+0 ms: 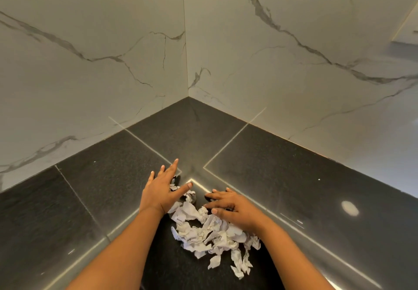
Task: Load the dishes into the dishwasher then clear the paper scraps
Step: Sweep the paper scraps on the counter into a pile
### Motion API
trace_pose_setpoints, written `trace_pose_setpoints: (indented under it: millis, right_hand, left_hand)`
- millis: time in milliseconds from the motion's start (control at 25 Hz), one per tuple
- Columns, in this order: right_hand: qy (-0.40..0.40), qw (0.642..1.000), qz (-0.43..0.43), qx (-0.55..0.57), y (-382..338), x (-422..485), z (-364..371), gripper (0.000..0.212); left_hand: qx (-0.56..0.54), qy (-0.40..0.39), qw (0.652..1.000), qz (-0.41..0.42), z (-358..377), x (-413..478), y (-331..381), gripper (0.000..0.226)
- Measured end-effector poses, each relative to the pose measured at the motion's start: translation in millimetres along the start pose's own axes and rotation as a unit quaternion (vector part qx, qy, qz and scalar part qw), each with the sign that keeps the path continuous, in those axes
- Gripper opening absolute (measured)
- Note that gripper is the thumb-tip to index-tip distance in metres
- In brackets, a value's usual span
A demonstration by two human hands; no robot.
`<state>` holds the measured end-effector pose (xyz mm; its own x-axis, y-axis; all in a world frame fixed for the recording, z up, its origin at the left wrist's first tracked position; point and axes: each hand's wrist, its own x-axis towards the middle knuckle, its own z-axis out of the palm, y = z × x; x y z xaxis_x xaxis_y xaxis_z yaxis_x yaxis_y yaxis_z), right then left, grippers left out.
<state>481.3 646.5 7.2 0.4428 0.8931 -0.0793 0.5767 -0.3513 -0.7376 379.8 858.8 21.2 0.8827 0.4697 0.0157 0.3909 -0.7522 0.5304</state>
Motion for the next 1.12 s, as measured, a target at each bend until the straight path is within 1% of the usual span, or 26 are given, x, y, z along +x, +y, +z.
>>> trace_pose_setpoints:
  millis: [80,240,320,400,480,560,680,760,800,880,960,1000,1040,1120]
  right_hand:
    - [0.006,1.0,0.001,-0.012,-1.3,-18.5,5.4,0.029]
    - [0.033,0.998,0.004,-0.045,-10.3,-39.2,16.7,0.032]
    - [0.055,0.998,0.019,-0.005,-15.4,-47.4,20.9,0.031]
    - [0.088,0.993,0.047,0.068,-20.3,-60.3,23.7,0.032]
    - [0.112,0.985,0.074,0.11,-26.1,-78.3,26.5,0.033]
    - [0.138,0.977,0.084,0.143,-32.0,-99.2,31.7,0.035]
    - [0.215,0.951,0.097,0.198,-33.6,-130.3,41.9,0.04]
    - [0.237,0.94,0.116,0.218,-36.9,-148.6,49.2,0.053]
    - [0.235,0.939,0.131,0.216,-41.6,-156.9,52.2,0.064]
    - [0.219,0.945,0.162,0.179,-49.3,-169.0,59.8,0.093]
    - [0.194,0.96,0.181,0.094,-57.1,-175.0,70.5,0.123]
    - [0.183,0.965,0.186,0.033,-60.4,-175.6,76.6,0.135]
    - [0.171,0.966,0.192,-0.031,-64.4,-175.5,81.7,0.143]
    - [0.158,0.956,0.21,-0.128,-70.6,-172.4,88.9,0.15]
  left_hand:
    - [-0.014,-0.001,1.0,-0.011,-1.8,-4.5,4.3,0.104]
    - [-0.091,0.0,0.994,-0.052,1.2,-2.6,-8.1,0.1]
    - [-0.12,-0.006,0.992,-0.035,4.2,-1.4,-15.9,0.094]
    - [-0.141,-0.017,0.99,-0.018,1.4,-4.8,-12.9,0.09]
    - [-0.164,-0.021,0.986,-0.01,-4.8,-12.6,-4.4,0.09]
    - [-0.19,-0.033,0.981,-0.013,-9.1,-18.9,-1.3,0.09]
    - [-0.16,-0.067,0.985,-0.003,-4.4,-35.8,7.1,0.095]
    - [-0.162,-0.085,0.983,0.016,3.6,-56.7,23.2,0.097]
    - [-0.162,-0.093,0.982,0.036,9.3,-70.4,31.5,0.097]
    - [-0.156,-0.114,0.978,0.08,23.3,-96.0,42.3,0.095]
    - [-0.162,-0.13,0.973,0.105,34.5,-113.1,45.2,0.094]
    - [-0.168,-0.13,0.971,0.112,37.7,-117.8,43.0,0.095]
    - [-0.176,-0.129,0.969,0.115,38.3,-121.1,42.3,0.096]
    - [-0.188,-0.126,0.967,0.116,38.4,-120.9,41.1,0.095]
